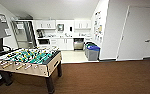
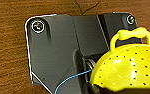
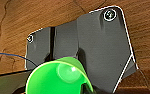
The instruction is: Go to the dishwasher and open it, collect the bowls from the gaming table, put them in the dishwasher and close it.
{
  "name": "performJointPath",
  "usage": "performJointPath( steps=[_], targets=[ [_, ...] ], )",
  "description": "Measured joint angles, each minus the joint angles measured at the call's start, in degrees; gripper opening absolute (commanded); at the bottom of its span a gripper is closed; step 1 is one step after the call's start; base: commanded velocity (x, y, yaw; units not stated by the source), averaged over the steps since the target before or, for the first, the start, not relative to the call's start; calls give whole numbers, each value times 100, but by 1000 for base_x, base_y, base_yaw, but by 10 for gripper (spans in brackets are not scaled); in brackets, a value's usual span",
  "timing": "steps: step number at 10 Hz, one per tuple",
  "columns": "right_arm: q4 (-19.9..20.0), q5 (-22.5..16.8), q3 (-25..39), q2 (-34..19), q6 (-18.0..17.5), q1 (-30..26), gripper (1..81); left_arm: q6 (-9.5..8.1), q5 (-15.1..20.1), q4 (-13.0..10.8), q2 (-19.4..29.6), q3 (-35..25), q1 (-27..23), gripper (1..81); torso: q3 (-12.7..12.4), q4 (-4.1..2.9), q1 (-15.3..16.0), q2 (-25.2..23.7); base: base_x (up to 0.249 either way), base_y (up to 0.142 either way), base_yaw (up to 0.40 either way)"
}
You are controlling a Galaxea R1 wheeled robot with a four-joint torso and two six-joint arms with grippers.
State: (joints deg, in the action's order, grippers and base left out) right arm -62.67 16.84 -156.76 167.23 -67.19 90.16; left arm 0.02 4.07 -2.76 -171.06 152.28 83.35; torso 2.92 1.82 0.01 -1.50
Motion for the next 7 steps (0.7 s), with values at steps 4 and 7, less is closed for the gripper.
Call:
performJointPath(
  steps=[4,7],
  targets=[
    [0,2,0,-2,0,0,10,2,0,0,-2,0,0,10,0,0,0,0,158,0,0],
    [0,2,0,-2,0,22,10,2,4,0,-2,0,17,10,0,0,-1,0,174,0,0]
  ],
)
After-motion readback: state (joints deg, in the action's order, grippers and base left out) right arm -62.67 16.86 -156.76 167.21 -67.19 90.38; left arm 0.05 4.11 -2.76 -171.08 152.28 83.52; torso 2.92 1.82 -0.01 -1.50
